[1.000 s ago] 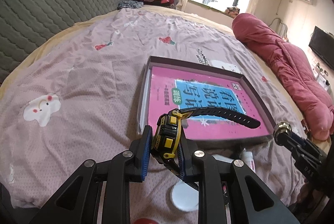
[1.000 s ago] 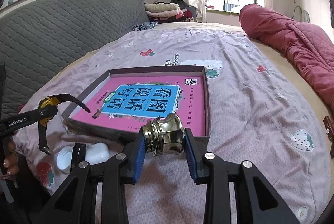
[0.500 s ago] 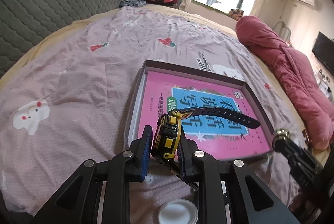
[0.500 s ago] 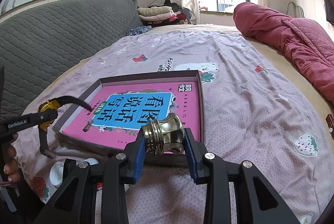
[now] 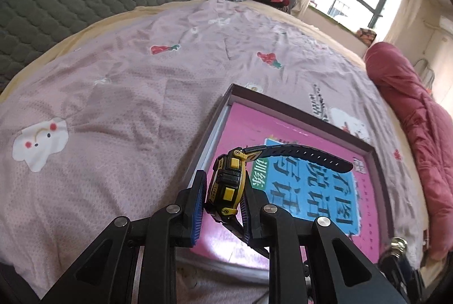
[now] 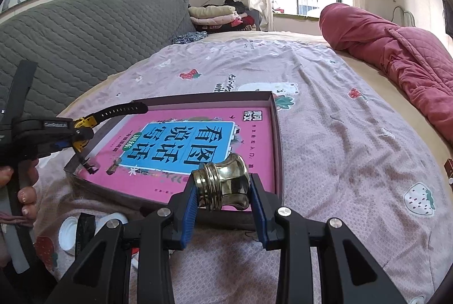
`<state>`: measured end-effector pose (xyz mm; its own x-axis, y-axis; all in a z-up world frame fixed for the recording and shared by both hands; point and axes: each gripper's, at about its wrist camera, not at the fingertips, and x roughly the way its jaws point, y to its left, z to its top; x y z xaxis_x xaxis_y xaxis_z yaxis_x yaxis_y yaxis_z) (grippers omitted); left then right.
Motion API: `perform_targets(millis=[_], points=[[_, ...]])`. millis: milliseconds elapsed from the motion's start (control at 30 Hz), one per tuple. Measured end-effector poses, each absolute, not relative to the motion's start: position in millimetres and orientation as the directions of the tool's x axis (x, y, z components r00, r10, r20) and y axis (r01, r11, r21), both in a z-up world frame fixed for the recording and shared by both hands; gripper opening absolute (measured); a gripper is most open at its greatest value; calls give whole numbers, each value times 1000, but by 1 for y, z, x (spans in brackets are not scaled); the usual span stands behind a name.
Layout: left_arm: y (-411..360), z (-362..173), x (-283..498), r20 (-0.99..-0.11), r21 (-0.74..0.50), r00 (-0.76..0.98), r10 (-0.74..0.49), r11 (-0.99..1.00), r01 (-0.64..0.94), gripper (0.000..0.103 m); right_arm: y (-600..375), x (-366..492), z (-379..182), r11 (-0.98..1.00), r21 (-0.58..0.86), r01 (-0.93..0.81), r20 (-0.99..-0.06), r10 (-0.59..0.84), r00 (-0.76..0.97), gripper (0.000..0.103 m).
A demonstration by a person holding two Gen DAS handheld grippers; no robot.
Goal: Organize rigid objects
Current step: 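Carry the watch into the tray with the left gripper while the right carries the brass cup there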
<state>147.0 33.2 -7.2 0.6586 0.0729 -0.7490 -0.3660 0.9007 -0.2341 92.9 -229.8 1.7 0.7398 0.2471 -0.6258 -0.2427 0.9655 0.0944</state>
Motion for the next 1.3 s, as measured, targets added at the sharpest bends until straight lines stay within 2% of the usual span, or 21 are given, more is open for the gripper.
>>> perform_targets(millis=[267,500,700,867,1000,1067,1300], points=[[16,-23,148,-764,-129,633,123,933,-336,23,-233,96,0,971,65,-229,-628,218,747,35],[11,-31,143,-781,-95,610,134,940,-328,22,-230,99,-1,971,33,-235,-638,201,743,35],[10,-29,142,-787,-60,601,141,951,-303,22,-219,111,-8,973,-50,-225,-699,127,704,35],[13,-32,139,-796,-68,593,119,957,-283,22,-222,122,-6,977,-9,-215,-763,132,633,35],[13,-32,138,-795,-76,596,110,958,-278,22,-234,129,-3,958,165,-236,-776,274,568,35],[13,-33,138,-795,-75,596,109,958,-275,22,-242,134,-5,954,228,-194,-783,298,546,35],[13,-34,138,-796,-72,596,109,960,-272,23,-242,136,-4,975,169,-143,-801,221,556,36]])
